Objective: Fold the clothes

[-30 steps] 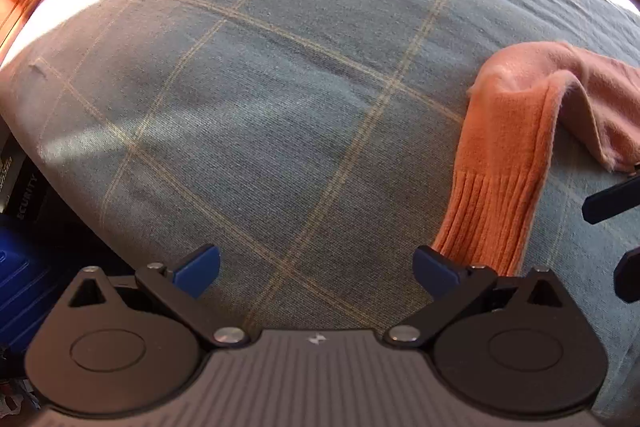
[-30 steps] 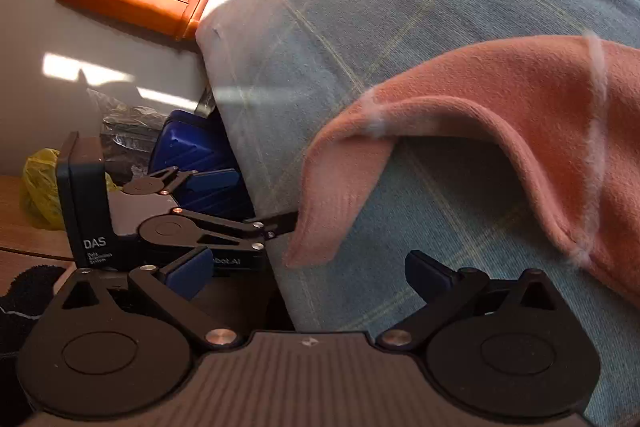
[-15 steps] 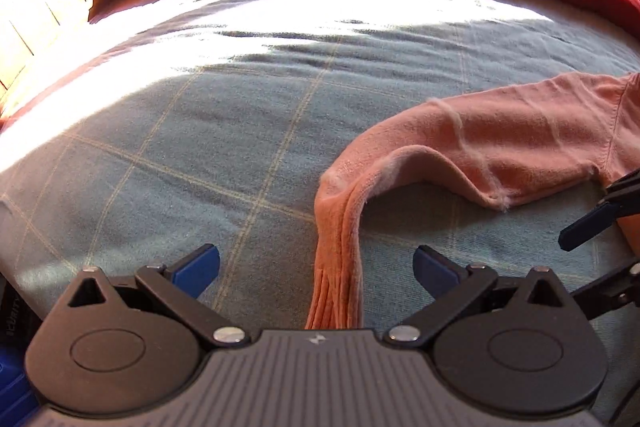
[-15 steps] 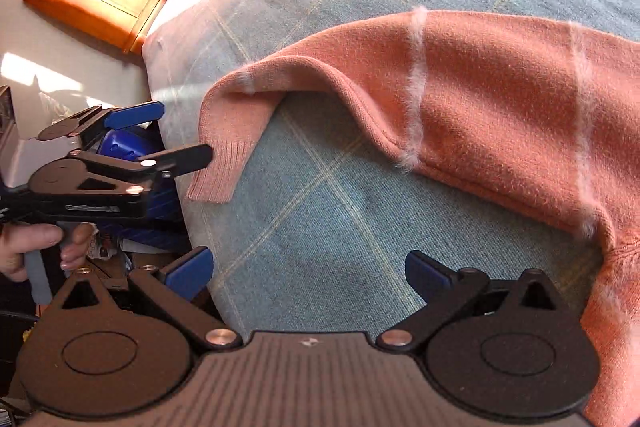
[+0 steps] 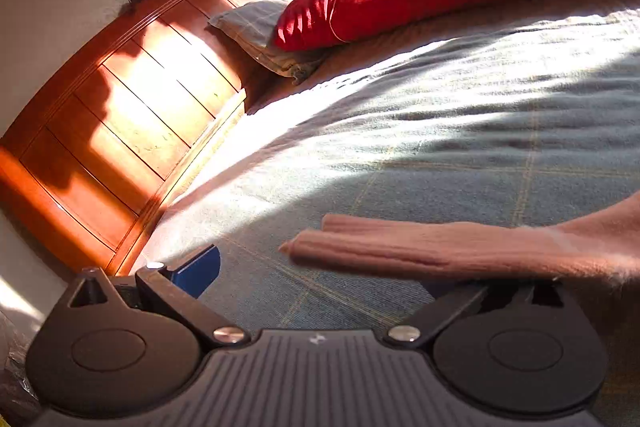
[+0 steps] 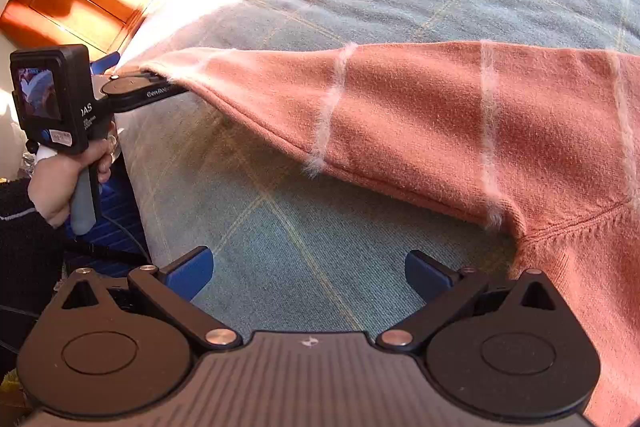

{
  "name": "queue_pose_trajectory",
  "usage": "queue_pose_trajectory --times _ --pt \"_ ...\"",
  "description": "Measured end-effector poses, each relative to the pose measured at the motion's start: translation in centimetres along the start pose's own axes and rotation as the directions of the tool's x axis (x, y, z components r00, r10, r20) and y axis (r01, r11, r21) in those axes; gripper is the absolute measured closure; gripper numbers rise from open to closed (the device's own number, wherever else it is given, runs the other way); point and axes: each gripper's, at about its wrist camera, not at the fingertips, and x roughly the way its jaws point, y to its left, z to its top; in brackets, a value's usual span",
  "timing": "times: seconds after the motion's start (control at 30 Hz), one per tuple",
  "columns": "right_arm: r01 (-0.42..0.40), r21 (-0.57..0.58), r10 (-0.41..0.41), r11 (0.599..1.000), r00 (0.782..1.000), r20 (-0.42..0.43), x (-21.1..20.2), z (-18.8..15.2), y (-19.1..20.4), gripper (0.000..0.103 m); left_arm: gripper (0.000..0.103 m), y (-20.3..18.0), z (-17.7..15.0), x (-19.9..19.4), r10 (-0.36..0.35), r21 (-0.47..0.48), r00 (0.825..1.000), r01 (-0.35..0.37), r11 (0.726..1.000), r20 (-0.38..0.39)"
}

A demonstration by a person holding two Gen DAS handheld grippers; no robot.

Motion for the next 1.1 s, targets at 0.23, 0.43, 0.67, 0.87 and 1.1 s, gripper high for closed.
queue_pose_trajectory --times 0.23,0.43,0.67,0.87,1.1 --pt "0.027 0.012 -0.027 1.000 1.000 0.013 -0.3 -0.6 -0.5 0.000 0.000 1.6 -1.0 0.8 -0.060 -0.013 0.994 0.059 0.998 -0.088" --pt "0.061 0.012 -0.062 0.998 0.996 0.059 -2.0 -0.9 -0.2 0.000 0.000 0.2 0.9 -2.4 -0.294 -0.060 0.954 0.291 0.955 -0.055" --pt "0.098 0.082 -0.108 0.992 0.986 0.124 -4.2 -1.5 -1.4 0.000 0.000 -8.0 6.8 -4.7 -0.700 0.029 0.714 0.700 0.714 0.009" --pt "0.139 0.113 -0.154 0.984 0.978 0.141 -5.2 -2.6 -2.2 0.000 0.000 -14.3 8.9 0.0 -0.834 -0.058 0.530 0.838 0.543 -0.149" --pt "0.162 0.123 -0.178 0.979 0.974 0.137 -5.6 -4.1 -2.8 0.000 0.001 -11.3 6.7 3.8 -0.780 -0.200 0.537 0.766 0.611 -0.322"
